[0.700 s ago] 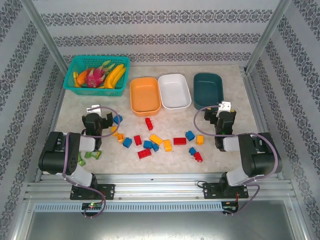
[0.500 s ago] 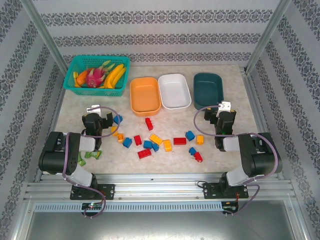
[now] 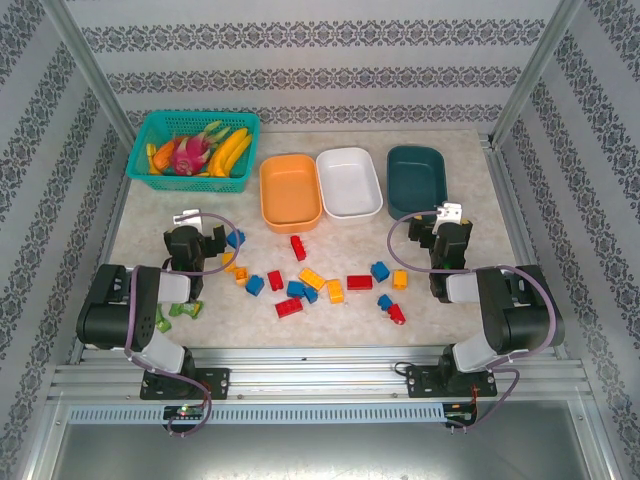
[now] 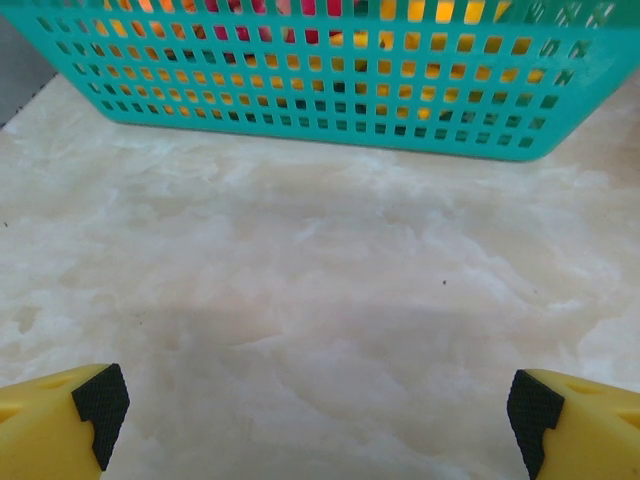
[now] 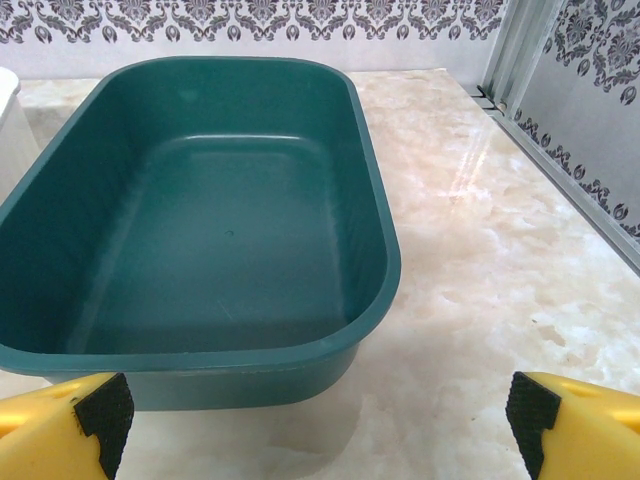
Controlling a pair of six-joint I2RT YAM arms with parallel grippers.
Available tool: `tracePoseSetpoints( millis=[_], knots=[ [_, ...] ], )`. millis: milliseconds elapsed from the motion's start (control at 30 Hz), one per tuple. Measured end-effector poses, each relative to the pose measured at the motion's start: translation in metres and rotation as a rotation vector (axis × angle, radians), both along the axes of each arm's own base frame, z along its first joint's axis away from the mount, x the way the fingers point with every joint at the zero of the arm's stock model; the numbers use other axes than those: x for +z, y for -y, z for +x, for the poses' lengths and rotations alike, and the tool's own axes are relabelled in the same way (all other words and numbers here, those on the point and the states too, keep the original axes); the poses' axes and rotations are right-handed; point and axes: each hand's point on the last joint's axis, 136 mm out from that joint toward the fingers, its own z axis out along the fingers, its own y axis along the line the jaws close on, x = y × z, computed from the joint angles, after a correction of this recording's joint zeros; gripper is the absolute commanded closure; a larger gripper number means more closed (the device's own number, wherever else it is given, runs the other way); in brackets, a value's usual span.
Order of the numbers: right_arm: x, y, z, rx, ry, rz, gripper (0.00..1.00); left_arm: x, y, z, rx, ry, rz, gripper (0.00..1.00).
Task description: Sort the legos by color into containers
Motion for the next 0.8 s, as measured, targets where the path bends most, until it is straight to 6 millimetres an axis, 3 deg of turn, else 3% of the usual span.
tracePoseSetpoints(
  millis=[100,167,333,433,500,567,633,700,800],
  knots=[
    [0.018,-0.002,-0.008,-0.01,0.004,-0.02,0.02,0.025,0.005,0.001,0.001,0.024,0.017,0.0],
    [0.052,-0.007,-0.014,-0.019,0.055,-0.035,0.02,0.056,0.006,0.0,0.014,0.082,0.024,0.0],
    [0.184,-0.025,-0.026,-0.032,0.239,-0.011,0.02,0.158,0.005,-0.01,0.083,0.264,0.02,0.0],
    [0.269,-0.032,-0.036,-0.012,0.277,0.158,0.02,0.216,0.023,-0.014,0.086,0.32,-0.097,0.0],
    [0.303,-0.031,-0.046,0.0,0.283,0.316,0.02,0.25,0.029,-0.017,0.117,0.301,-0.239,0.0],
    [0.292,-0.033,-0.058,0.024,0.198,0.409,0.02,0.277,0.03,-0.022,0.147,0.302,-0.378,0.0],
    [0.248,-0.04,-0.067,-0.004,-0.007,0.455,0.1,0.281,0.04,-0.025,0.113,0.256,-0.488,0.0],
    [0.202,-0.057,-0.076,-0.006,-0.221,0.452,0.2,0.264,0.06,-0.026,0.052,0.158,-0.561,0.0],
    [0.134,-0.078,-0.099,-0.008,-0.529,0.421,0.22,0.223,0.105,-0.031,-0.075,-0.046,-0.628,0.0]
  ],
)
